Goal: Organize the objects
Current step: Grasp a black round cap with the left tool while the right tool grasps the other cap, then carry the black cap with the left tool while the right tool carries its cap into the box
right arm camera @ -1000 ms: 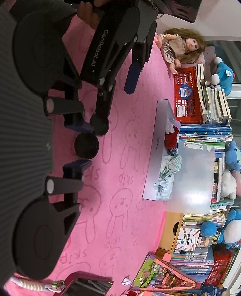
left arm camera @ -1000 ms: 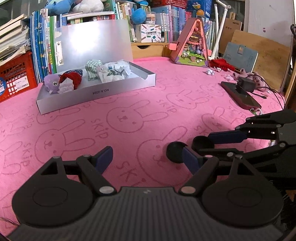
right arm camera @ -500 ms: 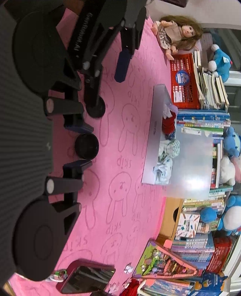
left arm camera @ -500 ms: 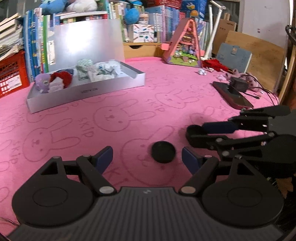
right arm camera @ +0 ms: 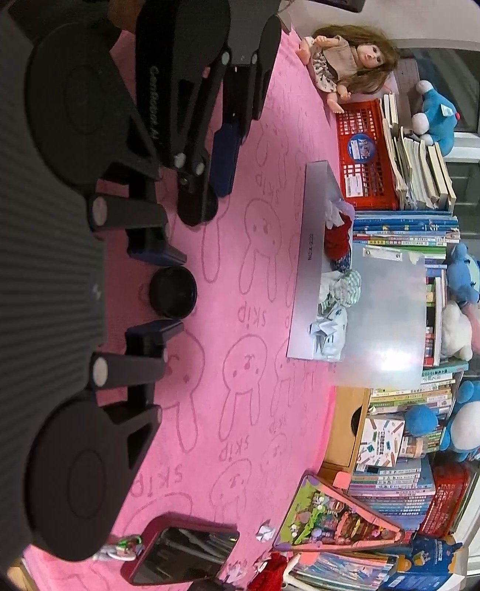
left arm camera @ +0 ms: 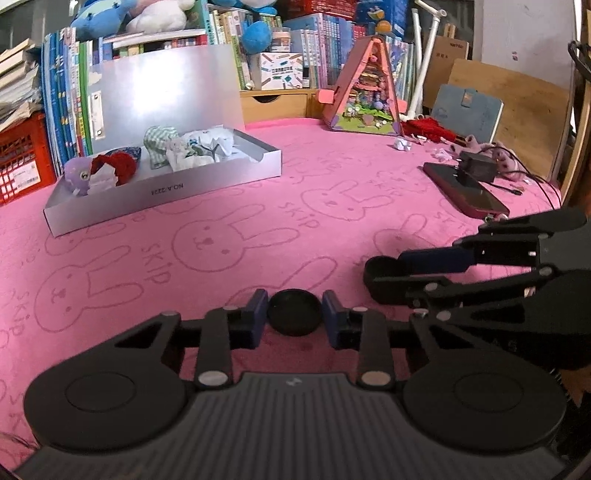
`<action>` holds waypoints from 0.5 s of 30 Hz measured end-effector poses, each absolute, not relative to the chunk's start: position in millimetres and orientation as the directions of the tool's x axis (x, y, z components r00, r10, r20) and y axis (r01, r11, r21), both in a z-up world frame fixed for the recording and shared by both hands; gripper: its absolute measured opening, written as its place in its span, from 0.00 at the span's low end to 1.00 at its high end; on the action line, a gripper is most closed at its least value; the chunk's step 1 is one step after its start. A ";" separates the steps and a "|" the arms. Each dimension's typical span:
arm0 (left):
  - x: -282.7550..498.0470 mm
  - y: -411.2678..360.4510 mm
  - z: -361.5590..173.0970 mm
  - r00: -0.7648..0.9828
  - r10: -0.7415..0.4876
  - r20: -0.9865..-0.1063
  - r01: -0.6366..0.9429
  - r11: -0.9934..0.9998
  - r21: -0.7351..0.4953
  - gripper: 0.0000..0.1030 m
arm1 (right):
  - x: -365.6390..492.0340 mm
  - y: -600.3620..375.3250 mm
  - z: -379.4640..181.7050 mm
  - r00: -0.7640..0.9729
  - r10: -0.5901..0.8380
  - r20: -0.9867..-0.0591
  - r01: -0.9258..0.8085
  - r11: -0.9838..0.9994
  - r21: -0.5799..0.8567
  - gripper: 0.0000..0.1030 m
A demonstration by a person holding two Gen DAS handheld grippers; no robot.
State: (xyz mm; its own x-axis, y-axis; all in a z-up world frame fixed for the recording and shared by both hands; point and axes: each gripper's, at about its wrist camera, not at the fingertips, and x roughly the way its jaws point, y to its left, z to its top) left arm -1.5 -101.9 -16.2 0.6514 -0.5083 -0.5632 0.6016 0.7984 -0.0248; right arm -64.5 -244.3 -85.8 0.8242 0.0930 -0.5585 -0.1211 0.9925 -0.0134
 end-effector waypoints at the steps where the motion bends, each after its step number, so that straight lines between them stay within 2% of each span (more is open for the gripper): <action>1: -0.4 -101.0 -15.9 0.649 -0.510 -0.564 0.599 0.800 -0.033 0.36 | -63.7 -243.5 -85.8 0.824 0.097 -0.559 -0.123 0.992 -0.010 0.37; 15: 8.7 -88.4 -12.0 0.684 -0.442 -0.580 0.526 0.850 -0.027 0.36 | -46.6 -232.3 -83.4 0.819 0.111 -0.564 -0.123 0.992 0.018 0.37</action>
State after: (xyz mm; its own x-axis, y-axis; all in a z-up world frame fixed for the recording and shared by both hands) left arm 8.7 -88.4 -12.0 0.6844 -0.4424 -0.5795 0.5262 0.8499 -0.0274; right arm -46.6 -232.3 -83.4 0.8185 0.1115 -0.5636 -0.1225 0.9923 0.0183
